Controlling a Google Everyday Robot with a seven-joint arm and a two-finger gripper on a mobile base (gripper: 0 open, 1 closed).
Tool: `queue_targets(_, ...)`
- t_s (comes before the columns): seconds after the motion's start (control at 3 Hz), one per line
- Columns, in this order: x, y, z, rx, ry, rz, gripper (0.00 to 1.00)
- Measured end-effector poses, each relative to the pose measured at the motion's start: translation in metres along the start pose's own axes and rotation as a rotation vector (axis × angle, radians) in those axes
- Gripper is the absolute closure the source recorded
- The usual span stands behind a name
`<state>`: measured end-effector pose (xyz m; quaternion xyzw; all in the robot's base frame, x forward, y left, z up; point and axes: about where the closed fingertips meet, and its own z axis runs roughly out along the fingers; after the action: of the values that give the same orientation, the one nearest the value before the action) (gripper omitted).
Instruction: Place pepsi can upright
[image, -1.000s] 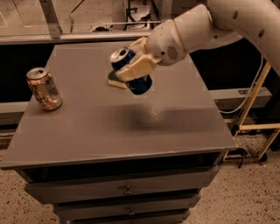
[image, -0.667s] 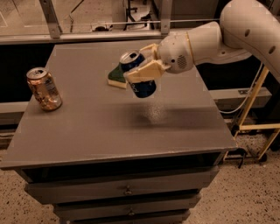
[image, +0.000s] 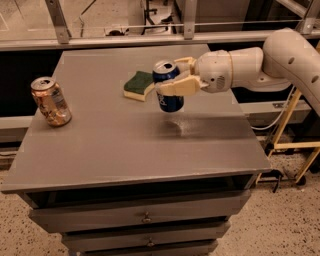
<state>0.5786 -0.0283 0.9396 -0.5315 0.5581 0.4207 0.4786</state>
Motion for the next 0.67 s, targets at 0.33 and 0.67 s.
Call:
queue_targets(0.33, 0.017, -0.006, -0.011, 0.000, -0.058, -0.002, 0.58)
queue_targets(0.67, 0.033, -0.011, -0.022, 0.009, -0.082, 0.008, 0.27)
